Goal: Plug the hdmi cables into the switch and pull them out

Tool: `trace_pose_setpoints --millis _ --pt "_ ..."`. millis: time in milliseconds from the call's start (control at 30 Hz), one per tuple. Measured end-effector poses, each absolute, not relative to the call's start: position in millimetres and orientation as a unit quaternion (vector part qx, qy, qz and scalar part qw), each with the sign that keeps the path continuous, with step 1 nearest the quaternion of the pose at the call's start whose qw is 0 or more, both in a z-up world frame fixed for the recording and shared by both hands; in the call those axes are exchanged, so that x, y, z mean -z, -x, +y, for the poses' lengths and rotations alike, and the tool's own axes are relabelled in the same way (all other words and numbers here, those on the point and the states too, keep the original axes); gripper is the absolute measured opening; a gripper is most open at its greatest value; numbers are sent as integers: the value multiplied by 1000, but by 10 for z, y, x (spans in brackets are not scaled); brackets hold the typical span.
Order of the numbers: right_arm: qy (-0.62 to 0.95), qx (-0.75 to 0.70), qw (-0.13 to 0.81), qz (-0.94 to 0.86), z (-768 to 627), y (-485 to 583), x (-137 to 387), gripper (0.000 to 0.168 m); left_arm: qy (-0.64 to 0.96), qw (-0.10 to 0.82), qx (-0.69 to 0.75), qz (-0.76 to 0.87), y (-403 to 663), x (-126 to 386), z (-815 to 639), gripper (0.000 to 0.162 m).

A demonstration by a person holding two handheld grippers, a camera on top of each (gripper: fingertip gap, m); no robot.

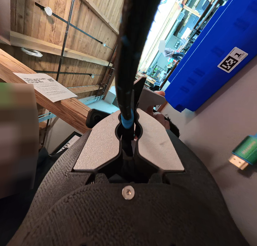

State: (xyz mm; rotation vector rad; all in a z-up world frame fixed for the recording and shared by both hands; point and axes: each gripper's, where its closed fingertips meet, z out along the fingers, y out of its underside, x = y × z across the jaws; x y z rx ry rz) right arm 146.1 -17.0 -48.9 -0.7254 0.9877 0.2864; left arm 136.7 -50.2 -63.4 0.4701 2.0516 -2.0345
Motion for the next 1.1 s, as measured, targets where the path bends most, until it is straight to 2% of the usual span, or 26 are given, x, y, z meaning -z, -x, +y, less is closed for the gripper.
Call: trace_pose_setpoints --millis 200,333,467,600,700,800,933,1000,1100 --pt "369 -105 792 476 -194 -1466 569 15 -159 101 667 721 -1381 718 -516 88" --pt "406 -53 770 489 -198 -1494 633 25 -134 61 669 728 -1408 746 -513 88" --pt "487 26 715 501 -309 -1476 742 50 -88 24 687 721 -1564 671 -460 87" --pt "609 116 632 465 -458 -1259 724 61 -50 -4 691 721 -1741 647 -391 87" --pt "651 263 577 417 -612 -1144 487 76 -56 -42 693 718 -1710 653 -368 87" --pt "663 376 538 359 -646 -1036 223 75 -87 -83 699 705 -1566 643 -352 87" --pt "697 362 522 333 -468 -940 211 72 -154 -96 684 706 -1342 682 -327 87" --pt "716 351 503 334 -418 -955 305 64 -201 -85 668 712 -1219 724 -301 87" --pt "765 326 455 319 -336 -944 553 65 -256 -77 652 709 -1048 747 -258 87"
